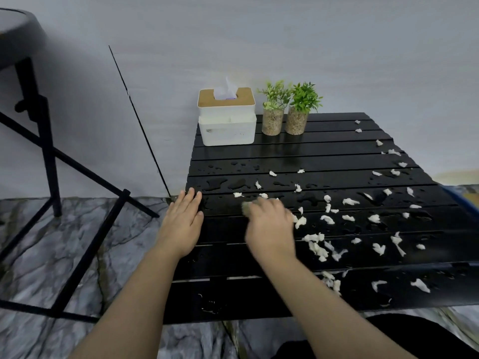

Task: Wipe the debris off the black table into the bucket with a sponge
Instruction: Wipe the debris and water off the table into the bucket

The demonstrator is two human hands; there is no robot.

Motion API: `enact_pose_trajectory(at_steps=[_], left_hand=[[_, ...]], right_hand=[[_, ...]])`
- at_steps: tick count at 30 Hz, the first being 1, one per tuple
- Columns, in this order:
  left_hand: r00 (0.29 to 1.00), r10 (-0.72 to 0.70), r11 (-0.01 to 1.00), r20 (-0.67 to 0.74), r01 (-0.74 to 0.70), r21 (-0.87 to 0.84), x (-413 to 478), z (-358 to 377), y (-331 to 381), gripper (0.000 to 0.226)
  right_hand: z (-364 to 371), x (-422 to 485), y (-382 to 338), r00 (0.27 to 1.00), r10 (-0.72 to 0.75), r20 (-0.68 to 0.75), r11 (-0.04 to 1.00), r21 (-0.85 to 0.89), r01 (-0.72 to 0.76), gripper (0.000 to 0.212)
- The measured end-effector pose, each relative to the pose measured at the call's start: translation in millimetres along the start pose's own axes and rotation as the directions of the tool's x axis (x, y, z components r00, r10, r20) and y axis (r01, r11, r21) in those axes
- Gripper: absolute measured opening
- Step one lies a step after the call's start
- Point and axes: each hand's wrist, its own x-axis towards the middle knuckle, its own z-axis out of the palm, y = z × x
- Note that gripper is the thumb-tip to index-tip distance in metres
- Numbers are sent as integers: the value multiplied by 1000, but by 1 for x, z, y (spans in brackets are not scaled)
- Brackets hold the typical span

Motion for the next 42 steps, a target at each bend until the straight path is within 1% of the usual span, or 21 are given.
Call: enact_pose_trajectory(at_steps=[3,5,7,9,12,14,17,20,21,23,24,25,27,28,29,31,34,36,38,40,42], left_hand=[[1000,15,1000,-10,-15,12,15,-2,6,51],[999,36,999,10,-36,27,26,0,14,52],[999,23,997,32,-25,73,33,6,17,52],[999,13,990,32,-17,143,36,10,14,52],[1000,26,986,9,-27,164,36,13,11,52],[1000,29,986,-3,-28,162,37,14,12,51],[999,32,986,7,-33,164,36,13,14,52],[1000,26,988,4,-26,155,35,13,15,52],[1000,28,987,0,-27,159,35,13,15,52],[1000,28,986,-8,-26,166,35,14,16,51],[999,28,986,-15,-25,163,35,15,16,51],[999,28,987,-21,-24,158,35,16,15,51],[999,28,987,-22,-24,161,36,16,14,51],[999,29,986,-20,-25,165,36,16,14,51],[999,28,986,-18,-25,168,36,17,13,52],[999,27,986,-17,-24,164,36,16,13,52],[1000,23,987,-9,-21,158,35,15,13,52],[1000,23,987,-13,-20,158,35,15,15,51],[1000,23,987,-18,-20,160,34,14,16,51],[999,24,986,-24,-19,165,34,15,17,51],[999,22,986,-27,-17,167,34,15,17,51]], right_hand=[[-20,3,43,982,181,-62,983,33,-179,32],[-26,7,48,967,222,-126,969,138,-204,29],[-24,19,33,982,145,-120,964,240,-113,30],[-15,35,9,997,24,-71,961,278,-4,33],[9,52,-22,990,-128,53,981,151,119,34],[22,56,-24,980,-141,143,989,68,132,39],[22,63,6,981,-82,173,996,-12,86,42],[3,70,48,990,87,111,996,-43,-83,40],[-4,71,59,987,126,103,992,-27,-124,39],[-15,70,61,987,146,70,985,87,-152,37],[-16,69,54,993,113,24,984,138,-115,36],[-16,69,41,999,46,-5,989,141,-45,36],[-2,65,6,985,-170,26,985,11,169,36],[8,60,-8,969,-237,74,971,-9,238,36],[17,55,-18,960,-256,116,966,2,258,36],[26,53,-14,964,-213,158,976,-14,218,40],[13,62,27,987,-71,147,994,-67,82,40],[1,68,51,986,7,165,998,-57,2,42],[-4,64,59,979,-40,201,999,-8,43,47],[-1,56,56,970,-164,179,985,-24,171,52],[1,54,54,957,-241,160,968,-37,250,47]])
